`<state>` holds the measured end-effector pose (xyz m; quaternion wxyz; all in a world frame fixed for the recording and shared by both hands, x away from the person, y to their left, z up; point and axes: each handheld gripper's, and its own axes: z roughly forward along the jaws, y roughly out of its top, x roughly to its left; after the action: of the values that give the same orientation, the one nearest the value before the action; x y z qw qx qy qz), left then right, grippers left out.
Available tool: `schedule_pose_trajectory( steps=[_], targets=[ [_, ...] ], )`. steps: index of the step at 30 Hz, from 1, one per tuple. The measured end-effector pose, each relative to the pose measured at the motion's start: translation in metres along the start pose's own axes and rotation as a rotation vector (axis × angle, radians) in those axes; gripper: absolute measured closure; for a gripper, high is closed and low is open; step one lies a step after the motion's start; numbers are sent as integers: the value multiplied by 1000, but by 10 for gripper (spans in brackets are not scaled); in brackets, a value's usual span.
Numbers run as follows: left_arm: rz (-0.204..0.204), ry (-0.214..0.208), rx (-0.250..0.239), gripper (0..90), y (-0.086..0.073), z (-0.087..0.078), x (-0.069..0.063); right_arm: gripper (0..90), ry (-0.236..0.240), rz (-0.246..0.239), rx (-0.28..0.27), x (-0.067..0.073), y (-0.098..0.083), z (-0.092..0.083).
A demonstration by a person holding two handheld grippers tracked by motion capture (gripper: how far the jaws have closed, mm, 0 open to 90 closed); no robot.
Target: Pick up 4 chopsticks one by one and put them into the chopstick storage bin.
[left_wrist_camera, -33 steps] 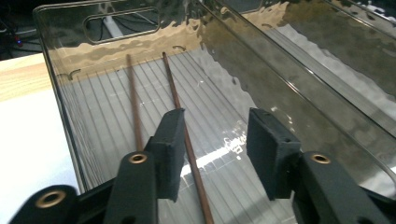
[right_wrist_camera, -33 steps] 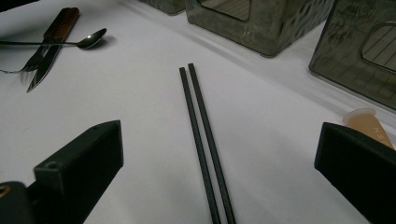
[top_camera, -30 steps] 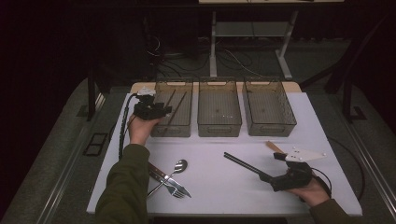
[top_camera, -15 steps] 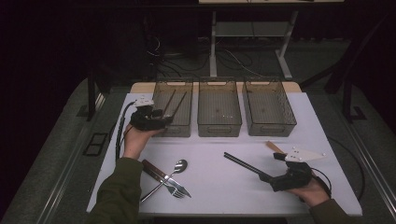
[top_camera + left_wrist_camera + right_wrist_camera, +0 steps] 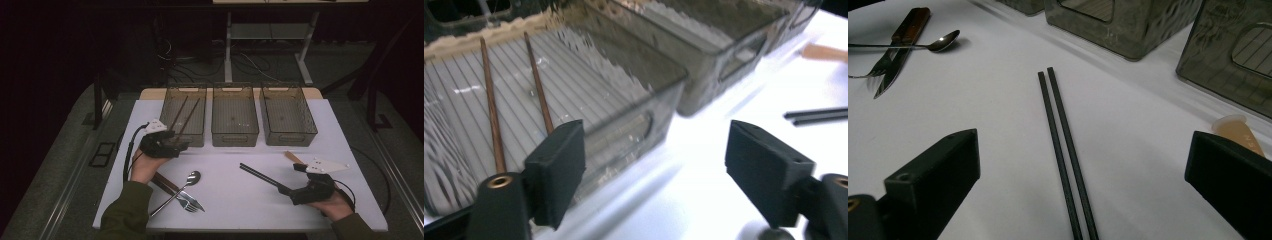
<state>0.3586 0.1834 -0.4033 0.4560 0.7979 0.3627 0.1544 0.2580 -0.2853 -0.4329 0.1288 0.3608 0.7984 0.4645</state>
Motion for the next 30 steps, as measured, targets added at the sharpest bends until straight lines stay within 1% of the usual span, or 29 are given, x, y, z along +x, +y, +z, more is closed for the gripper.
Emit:
schedule_pose_trajectory(
  steps=[2, 4, 6, 10, 12, 15, 18, 20, 23, 26, 29, 30],
  targets=[
    [8, -7, 11, 212, -6, -3, -4, 12, 1, 3, 2, 1, 0, 0],
    [10, -11, 11, 199, -11, -6, -7, 12, 4, -1, 1, 1, 0, 0],
    [9, -16, 4, 189, -15, -10, -11, 12, 3, -1, 1, 1, 0, 0],
    [19, -39, -10, 166, -23, -18, -19, 12, 1, -1, 0, 1, 0, -1],
    [23, -55, -12, 147, -27, -22, -23, 12, 0, -1, 1, 1, 0, 0],
    [24, -95, -28, 124, -31, -26, -29, 12, 0, -2, 1, 1, 0, 0],
    [27, -147, -37, 42, -35, -28, -35, 12, -1, 1, 3, 1, 0, 0],
    [28, -177, -31, 0, -38, -29, -39, 12, -1, 1, 3, 1, 0, 0],
    [40, -210, -43, 0, -42, -29, -46, 12, -1, 1, 4, 1, 0, 0],
    [50, -220, -36, 0, -45, -29, -54, 12, -2, 2, 4, 1, 0, 0],
    [56, -231, -34, 0, -50, -29, -58, 12, -2, 3, 5, 1, 0, 0],
    [58, -228, -29, 0, -52, -29, -59, 12, 0, 4, 4, 0, 0, 0]
  ],
)
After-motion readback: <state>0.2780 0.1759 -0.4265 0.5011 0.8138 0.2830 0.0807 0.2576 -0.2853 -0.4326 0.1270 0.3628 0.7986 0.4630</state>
